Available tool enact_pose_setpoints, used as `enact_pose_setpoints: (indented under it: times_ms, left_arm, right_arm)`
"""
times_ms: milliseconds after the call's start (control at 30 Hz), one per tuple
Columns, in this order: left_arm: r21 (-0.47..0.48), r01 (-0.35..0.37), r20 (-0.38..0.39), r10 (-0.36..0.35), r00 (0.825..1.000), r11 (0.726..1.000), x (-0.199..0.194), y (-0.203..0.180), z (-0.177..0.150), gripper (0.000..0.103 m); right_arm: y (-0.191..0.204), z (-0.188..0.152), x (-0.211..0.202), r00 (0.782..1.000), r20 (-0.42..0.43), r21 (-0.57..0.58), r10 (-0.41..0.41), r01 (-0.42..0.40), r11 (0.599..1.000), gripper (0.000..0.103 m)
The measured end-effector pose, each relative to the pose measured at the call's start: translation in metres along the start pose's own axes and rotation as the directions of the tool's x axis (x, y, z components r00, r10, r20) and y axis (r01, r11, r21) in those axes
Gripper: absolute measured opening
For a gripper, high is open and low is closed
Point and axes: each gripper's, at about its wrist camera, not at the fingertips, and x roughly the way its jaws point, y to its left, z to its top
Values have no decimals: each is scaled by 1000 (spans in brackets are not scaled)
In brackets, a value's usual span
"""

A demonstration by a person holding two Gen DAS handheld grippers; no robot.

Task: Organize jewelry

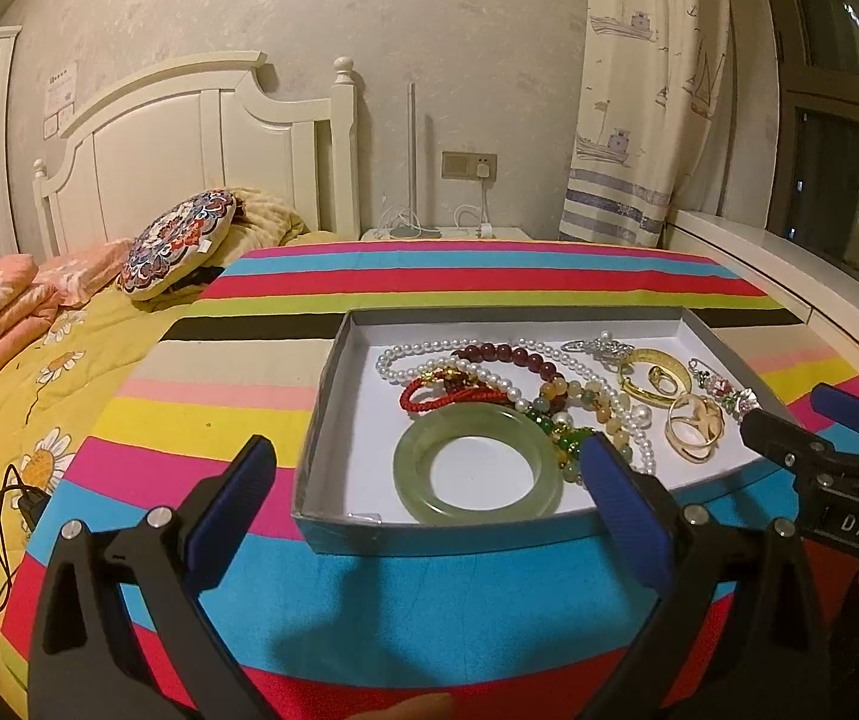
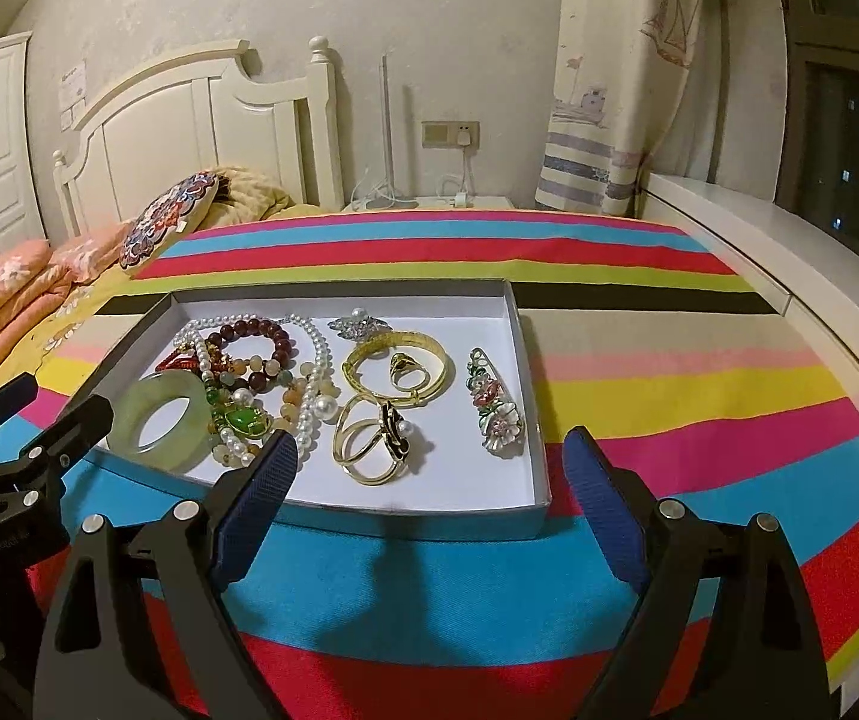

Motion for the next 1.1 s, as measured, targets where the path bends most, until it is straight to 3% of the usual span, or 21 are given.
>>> enact_pose_setpoints:
  times_ms: [1100]
  left_arm:
    - [3,-15,-13,15,1000,1000,2,-1,-1,100]
  right_arm:
    - [-1,1,-3,1000,13,-2,-9,9,1000,86]
